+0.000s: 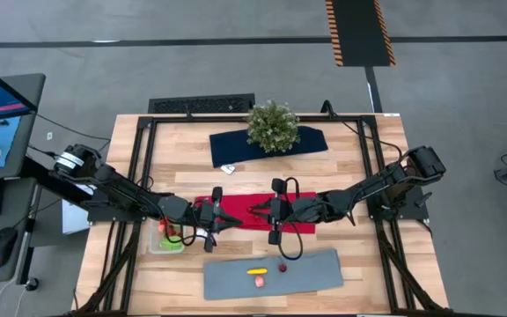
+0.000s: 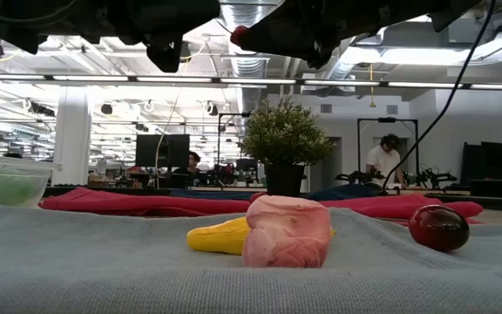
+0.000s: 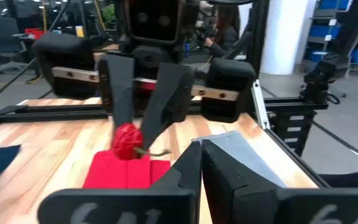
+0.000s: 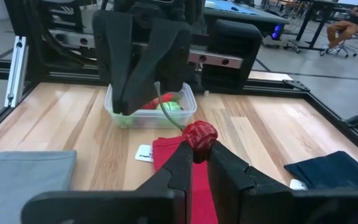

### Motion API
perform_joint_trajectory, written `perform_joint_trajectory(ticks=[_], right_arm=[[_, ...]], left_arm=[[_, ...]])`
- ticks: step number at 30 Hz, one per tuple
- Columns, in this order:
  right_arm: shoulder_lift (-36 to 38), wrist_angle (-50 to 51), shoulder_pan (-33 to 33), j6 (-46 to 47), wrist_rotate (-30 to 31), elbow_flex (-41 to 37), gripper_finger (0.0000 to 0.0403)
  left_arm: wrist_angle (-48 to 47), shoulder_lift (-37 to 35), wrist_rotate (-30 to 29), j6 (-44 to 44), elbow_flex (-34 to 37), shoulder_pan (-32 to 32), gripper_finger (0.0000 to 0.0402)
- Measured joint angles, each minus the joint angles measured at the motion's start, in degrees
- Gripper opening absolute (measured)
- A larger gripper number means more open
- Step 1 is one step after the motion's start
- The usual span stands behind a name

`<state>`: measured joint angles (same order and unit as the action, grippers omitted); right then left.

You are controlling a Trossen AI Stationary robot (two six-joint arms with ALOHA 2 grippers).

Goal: Pick and placing Produce into tupperware

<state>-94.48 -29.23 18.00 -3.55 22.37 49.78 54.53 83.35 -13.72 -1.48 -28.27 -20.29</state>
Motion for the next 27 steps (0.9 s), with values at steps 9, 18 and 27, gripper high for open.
perform_joint_trajectory(ticks=[9,18,27], right_arm=[[0.0,0.0,0.02,0.04,0.01,0.0,0.0062],[0.0,0.0,0.04,0.04,0.05,0.0,0.0063],[0.0,0.0,0.05,0.06,0.3,0.0,0.0063]], left_arm=[[-1.07,0.0,-4.21,-0.01,-0.02,0.02,0.0],[-1.11,0.0,-5.03,-2.2,-0.02,0.02,0.0034],[-2.46,0.0,-8.0,-4.94,-0.04,0.0,0.0138]])
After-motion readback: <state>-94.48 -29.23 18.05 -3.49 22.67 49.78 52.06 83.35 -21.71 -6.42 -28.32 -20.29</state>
